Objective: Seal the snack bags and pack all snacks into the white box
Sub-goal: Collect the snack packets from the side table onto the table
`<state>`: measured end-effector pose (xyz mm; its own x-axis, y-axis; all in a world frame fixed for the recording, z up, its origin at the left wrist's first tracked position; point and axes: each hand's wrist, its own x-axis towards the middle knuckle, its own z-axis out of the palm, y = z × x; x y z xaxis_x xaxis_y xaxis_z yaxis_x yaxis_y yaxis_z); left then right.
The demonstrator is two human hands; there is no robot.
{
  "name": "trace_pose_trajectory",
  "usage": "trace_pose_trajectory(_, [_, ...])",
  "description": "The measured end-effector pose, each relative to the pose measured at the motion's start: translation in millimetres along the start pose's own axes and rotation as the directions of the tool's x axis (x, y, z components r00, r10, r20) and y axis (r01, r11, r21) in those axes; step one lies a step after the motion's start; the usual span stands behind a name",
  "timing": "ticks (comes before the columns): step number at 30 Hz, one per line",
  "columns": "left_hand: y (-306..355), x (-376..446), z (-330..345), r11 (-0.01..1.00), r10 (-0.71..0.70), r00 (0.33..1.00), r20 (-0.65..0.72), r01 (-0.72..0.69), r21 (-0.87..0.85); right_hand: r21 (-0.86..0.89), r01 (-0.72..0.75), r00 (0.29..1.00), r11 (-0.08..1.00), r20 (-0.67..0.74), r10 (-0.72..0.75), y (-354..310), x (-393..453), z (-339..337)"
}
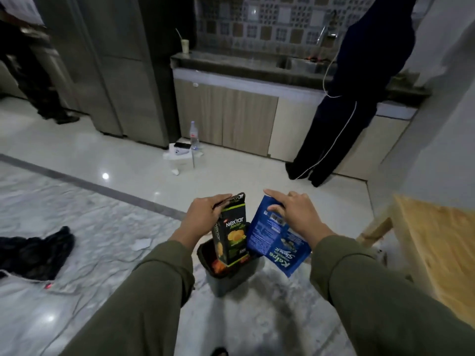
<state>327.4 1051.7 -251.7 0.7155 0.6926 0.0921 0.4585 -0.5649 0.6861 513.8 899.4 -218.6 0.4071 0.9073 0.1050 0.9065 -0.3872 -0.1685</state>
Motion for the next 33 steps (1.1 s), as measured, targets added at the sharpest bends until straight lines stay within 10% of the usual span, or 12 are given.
trace_pose_trajectory(16, [-198.5, 125.3, 121.3, 0.978, -0.205, 0.979, -0.002, 0.205, -0.027, 0.010, 0.276, 0.926, 0.961, 0.267, -0.268, 25.6, 219.5, 245.5])
trace_pose_trajectory(22, [-262.7, 140.7, 193.5, 0.964, -0.264, 0.965, 0.001, 0.264, -0.019, 0.071, 0.450, 0.876, 0.890, 0.159, -0.456, 43.0, 232.7, 335.4])
trace_pose_trajectory(33, [-258.0, 170.0, 214.4, 0.925, -0.373, 0.899, 0.228, 0.344, 0.158, 0.124, 0.153, 0.855, 0.980, 0.481, -0.195, 81.7, 234.4, 353.8])
